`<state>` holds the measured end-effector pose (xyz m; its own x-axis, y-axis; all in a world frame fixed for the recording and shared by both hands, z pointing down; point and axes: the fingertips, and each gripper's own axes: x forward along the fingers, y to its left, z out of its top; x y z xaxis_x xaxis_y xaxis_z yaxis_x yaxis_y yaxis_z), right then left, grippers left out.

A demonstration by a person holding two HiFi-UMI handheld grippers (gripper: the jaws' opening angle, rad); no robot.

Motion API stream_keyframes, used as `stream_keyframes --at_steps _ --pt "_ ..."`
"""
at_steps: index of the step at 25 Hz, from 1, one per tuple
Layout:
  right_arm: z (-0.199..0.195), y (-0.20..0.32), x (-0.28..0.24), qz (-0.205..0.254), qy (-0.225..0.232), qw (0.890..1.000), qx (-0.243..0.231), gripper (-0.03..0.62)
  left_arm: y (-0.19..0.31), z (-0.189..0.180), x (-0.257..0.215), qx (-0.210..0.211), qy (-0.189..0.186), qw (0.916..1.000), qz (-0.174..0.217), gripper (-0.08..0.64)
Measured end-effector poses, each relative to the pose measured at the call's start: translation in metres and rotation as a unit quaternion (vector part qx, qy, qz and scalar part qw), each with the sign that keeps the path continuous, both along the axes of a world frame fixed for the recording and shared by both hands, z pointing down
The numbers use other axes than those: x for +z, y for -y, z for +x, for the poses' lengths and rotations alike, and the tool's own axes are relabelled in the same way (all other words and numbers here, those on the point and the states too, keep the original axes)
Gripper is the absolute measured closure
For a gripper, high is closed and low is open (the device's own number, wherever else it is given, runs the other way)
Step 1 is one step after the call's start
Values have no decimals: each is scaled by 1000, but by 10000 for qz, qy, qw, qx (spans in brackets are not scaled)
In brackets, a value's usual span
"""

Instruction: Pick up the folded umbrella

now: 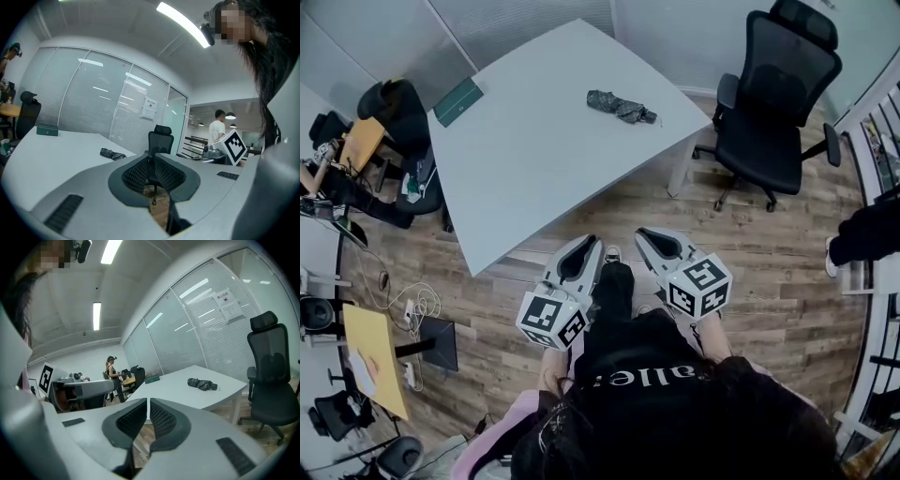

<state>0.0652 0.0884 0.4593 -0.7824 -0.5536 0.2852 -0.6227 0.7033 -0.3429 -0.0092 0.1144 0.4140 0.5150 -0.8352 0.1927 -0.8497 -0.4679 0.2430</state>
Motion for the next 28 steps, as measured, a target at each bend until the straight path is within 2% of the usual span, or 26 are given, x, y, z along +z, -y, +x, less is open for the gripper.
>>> stream_keyframes --at_steps 11,22,28 --pt "-22 114 1 -85 -62 9994 322 560 118 -28 5 308 -62 9995 -41 503" --pt "-74 215 0 -116 -309 9990 299 560 226 -78 9 394 -122 9991 -44 503" --pt "-102 258 1 -108 -382 9987 312 560 269 -107 13 385 -186 9991 -38 503"
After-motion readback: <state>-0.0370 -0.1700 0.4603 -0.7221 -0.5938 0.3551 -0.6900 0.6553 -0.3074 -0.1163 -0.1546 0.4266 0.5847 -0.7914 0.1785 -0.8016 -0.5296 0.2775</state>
